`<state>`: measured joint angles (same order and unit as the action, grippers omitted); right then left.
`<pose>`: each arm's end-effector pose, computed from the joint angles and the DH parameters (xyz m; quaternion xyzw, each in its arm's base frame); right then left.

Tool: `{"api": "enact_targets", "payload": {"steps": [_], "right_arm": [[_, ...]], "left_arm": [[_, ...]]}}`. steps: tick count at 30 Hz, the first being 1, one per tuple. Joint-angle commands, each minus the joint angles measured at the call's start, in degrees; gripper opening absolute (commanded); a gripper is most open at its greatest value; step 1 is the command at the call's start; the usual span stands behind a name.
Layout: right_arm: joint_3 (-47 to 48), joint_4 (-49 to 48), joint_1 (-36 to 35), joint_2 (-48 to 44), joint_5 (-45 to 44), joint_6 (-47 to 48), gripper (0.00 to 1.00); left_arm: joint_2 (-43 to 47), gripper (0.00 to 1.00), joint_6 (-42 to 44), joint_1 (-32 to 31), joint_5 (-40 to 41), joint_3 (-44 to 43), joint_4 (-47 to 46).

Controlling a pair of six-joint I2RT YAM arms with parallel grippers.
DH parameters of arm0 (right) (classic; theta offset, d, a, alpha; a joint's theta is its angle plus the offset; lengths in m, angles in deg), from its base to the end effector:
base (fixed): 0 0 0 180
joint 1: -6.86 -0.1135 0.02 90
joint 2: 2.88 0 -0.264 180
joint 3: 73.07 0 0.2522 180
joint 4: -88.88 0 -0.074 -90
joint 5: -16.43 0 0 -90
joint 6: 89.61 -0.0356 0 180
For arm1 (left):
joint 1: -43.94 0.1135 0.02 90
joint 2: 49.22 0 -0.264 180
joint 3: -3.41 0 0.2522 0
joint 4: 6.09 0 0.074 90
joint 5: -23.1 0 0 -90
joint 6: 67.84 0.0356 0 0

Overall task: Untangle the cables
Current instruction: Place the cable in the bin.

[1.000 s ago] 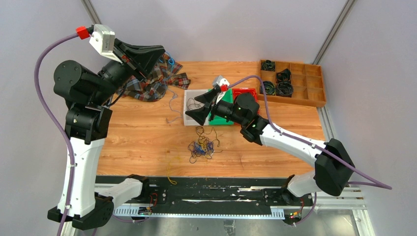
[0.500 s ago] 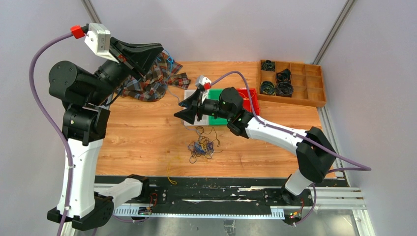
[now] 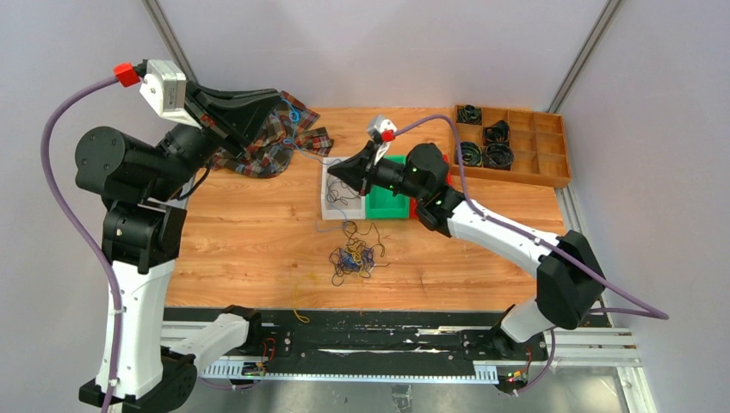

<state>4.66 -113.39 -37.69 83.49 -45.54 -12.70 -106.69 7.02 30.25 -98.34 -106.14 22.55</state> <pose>0.2413 0.2610 0.3639 -0.3458 0.5257 0.4988 0.5960 0.1207 -0.0485 0.5766 0.2198 0.5310 -0.3443 0.7424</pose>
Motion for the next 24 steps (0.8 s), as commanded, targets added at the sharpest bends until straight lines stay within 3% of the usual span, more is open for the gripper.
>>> {"api": "enact_targets", "payload": {"steps": [1,6,9,14,17,22,24], "right_arm": [[-0.7,1.2,4.2,-3.5,0.8,-1.6,0.00],[0.7,5.9,9.7,-5.2,-0.1,-4.9,0.01],[1.7,10.0,11.7,-5.6,-2.0,-4.3,0.01],[2.3,14.9,14.0,-4.9,-6.1,-3.5,0.01],[1.8,15.9,15.3,-4.2,-8.7,-3.7,0.01],[1.4,15.3,18.7,-2.9,-10.2,-5.1,0.01],[1.2,14.8,20.0,-2.7,-10.0,-5.3,0.01]], "left_arm": [[1.8,0.01,1.6,-0.5,-0.1,5.0,0.9],[2.2,0.01,1.8,-1.1,1.2,14.8,2.6],[-1.2,0.05,8.7,-6.7,4.7,17.2,10.3],[-8.5,0.22,18.2,-16.6,10.3,15.6,20.0],[-10.5,0.30,20.8,-18.5,11.1,16.1,20.2],[-14.6,0.57,25.9,-18.9,9.0,13.4,25.3],[-15.7,0.61,27.1,-18.9,8.0,12.0,27.7]]}}
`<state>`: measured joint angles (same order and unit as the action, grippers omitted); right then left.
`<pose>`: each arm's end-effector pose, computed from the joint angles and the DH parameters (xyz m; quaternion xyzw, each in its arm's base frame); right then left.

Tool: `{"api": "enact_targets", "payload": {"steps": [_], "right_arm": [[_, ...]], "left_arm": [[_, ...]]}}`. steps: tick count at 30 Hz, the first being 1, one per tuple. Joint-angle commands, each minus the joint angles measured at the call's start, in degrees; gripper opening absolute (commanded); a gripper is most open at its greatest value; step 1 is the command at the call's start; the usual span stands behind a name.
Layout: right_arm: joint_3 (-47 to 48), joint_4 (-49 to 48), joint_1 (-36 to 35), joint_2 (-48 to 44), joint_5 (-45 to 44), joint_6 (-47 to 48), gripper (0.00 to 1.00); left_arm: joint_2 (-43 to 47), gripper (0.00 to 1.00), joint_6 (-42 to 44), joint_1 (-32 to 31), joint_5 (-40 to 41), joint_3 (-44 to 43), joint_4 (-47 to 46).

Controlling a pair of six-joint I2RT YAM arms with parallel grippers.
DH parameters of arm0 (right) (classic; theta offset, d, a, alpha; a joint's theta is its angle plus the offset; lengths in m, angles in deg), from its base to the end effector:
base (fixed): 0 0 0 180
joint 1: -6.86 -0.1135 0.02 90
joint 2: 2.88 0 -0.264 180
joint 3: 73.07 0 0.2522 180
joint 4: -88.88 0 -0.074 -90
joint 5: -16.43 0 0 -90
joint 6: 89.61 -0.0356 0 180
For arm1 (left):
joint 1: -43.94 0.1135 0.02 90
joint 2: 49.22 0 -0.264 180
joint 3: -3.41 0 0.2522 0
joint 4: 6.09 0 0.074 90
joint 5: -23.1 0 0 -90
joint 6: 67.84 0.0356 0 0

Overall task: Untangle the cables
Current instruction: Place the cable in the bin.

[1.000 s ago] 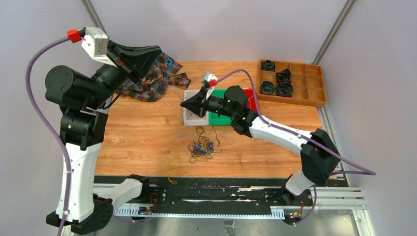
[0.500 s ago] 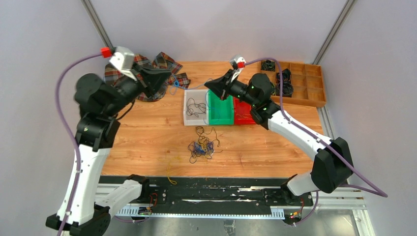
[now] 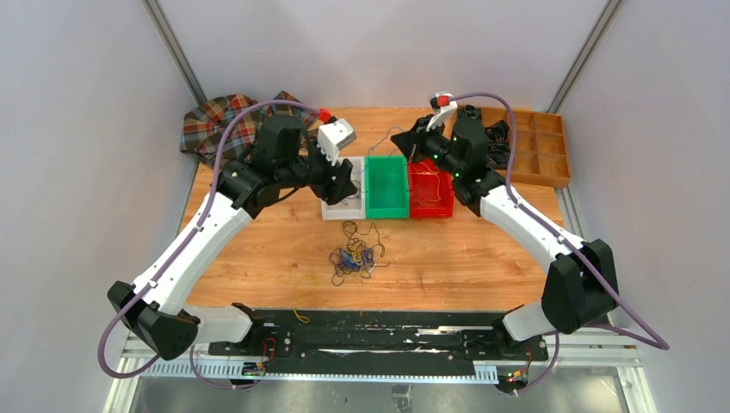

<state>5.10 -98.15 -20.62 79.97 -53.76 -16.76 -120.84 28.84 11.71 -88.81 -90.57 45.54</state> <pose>0.3013 0.1703 0.3593 -0.1850 0.6682 0.3800 0.6123 0.2157 -0.1517 0.4076 0.3727 0.7667 -0.2697 0.4478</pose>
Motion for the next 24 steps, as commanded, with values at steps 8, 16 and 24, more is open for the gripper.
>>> {"api": "enact_targets", "payload": {"steps": [8,16,24], "right_arm": [[1.8,0.6,4.7,2.2,-1.2,1.7,0.01],[-0.3,2.0,4.7,2.4,-3.7,5.6,0.01],[-2.2,2.4,4.7,0.8,-3.2,6.5,0.01]], "left_arm": [[1.6,0.71,9.4,-0.4,1.0,-4.9,7.9],[3.7,0.81,12.3,-0.4,6.8,-5.1,12.6],[5.5,0.84,12.3,-0.4,8.1,-5.1,12.8]]}}
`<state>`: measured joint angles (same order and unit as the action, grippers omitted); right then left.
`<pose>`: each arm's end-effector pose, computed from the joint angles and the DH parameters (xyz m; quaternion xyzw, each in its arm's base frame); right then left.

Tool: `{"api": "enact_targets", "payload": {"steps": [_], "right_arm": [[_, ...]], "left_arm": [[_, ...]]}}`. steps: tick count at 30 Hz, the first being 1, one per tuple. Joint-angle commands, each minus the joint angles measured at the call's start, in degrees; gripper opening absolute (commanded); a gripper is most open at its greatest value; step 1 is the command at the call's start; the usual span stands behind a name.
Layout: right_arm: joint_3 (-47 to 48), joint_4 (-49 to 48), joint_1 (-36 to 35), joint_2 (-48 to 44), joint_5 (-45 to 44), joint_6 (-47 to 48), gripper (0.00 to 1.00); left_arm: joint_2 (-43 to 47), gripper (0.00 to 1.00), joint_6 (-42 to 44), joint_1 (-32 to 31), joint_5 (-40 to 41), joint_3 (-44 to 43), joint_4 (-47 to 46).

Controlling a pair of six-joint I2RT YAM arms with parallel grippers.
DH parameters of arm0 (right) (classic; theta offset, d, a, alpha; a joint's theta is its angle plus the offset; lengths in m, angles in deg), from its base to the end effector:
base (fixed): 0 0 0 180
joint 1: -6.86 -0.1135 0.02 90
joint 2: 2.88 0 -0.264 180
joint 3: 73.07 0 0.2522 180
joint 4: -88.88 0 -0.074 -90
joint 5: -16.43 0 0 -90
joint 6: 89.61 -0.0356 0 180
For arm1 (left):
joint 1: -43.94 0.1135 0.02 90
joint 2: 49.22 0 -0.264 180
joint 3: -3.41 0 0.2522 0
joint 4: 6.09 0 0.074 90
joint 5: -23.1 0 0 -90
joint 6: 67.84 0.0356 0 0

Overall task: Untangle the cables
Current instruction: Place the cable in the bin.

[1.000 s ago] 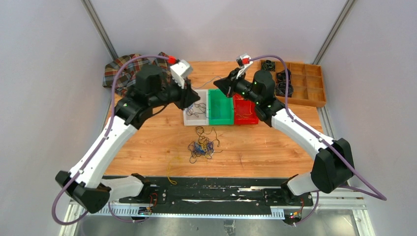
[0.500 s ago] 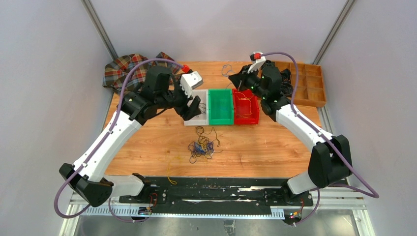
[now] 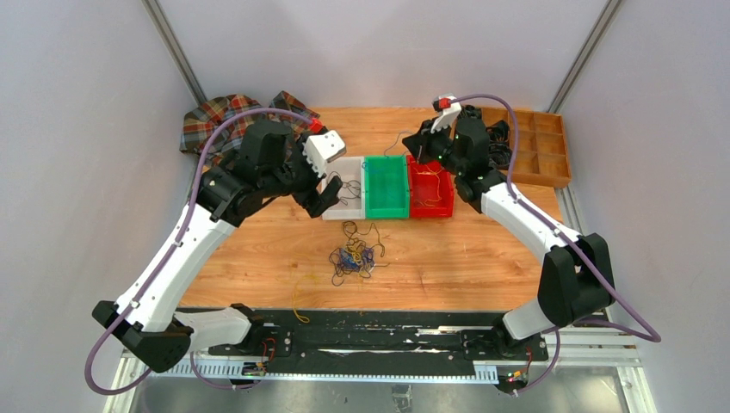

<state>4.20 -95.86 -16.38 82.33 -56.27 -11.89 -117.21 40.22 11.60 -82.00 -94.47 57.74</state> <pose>0.3225 0.1500 0.3357 -0.1715 0.7052 0.3113 0.6136 0.1890 -0.1307 0.4234 0.4284 0.7655 -0.1730 0.4478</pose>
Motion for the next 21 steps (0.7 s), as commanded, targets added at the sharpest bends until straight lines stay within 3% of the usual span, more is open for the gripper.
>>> {"api": "enact_targets", "payload": {"steps": [1,21], "right_arm": [[-1.6,0.1,0.5,-1.8,-0.8,1.7,0.01],[-8.3,-0.8,-0.5,-5.6,-0.8,1.8,0.01]], "left_arm": [[1.9,0.85,0.9,-0.3,1.3,-1.3,0.7],[3.5,0.85,2.8,-0.3,1.6,-1.0,0.6]]}}
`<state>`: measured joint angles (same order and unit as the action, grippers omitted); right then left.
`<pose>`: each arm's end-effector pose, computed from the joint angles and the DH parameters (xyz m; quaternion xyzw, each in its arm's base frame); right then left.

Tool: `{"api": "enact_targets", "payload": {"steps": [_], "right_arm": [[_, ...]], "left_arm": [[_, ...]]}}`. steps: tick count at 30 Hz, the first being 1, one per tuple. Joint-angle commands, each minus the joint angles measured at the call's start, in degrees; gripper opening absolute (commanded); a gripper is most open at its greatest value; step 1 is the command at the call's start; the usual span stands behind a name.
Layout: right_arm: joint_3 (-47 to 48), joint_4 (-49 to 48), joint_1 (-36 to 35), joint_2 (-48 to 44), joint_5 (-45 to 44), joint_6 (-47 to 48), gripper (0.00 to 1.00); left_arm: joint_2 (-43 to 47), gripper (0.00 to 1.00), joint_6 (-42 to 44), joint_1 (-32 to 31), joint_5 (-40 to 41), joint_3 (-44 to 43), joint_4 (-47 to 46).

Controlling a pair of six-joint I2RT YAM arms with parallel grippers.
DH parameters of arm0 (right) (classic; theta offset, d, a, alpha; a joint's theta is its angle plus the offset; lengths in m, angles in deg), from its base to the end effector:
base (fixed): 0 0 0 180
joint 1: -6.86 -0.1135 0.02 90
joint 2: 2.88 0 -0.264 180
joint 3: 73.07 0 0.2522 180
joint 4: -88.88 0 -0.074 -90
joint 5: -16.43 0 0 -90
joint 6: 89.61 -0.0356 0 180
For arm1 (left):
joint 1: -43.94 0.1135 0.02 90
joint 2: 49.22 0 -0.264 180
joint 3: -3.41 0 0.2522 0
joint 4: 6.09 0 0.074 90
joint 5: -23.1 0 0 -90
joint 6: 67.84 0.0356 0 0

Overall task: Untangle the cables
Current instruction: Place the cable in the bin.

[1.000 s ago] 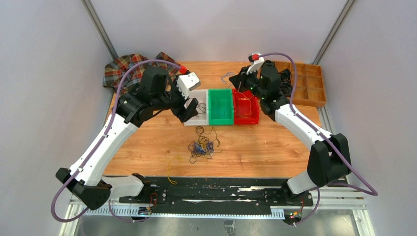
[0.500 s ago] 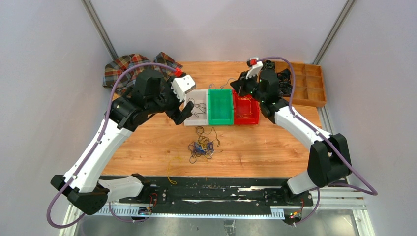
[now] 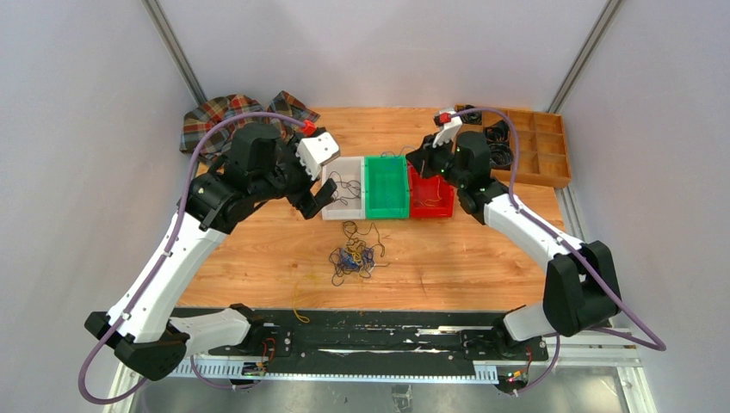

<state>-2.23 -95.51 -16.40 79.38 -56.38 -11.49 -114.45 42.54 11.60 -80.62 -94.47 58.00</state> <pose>0.3072 0.1435 0.3119 -0.1719 0.7273 0.3045 0.5906 0.1766 -0.1218 0.4326 0.4369 0.7500 -0.1542 0.4721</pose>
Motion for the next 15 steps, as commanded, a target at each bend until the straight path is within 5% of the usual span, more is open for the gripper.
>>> {"api": "enact_targets", "payload": {"steps": [1,15], "right_arm": [[-2.5,-1.6,-0.6,-3.1,-0.4,1.7,0.01],[-1.8,-0.6,-1.3,-1.8,-1.0,2.1,0.01]], "left_arm": [[0.7,0.85,0.5,-0.3,0.3,-1.0,0.4],[1.1,0.85,0.5,-0.3,-0.1,-1.1,0.4]]}}
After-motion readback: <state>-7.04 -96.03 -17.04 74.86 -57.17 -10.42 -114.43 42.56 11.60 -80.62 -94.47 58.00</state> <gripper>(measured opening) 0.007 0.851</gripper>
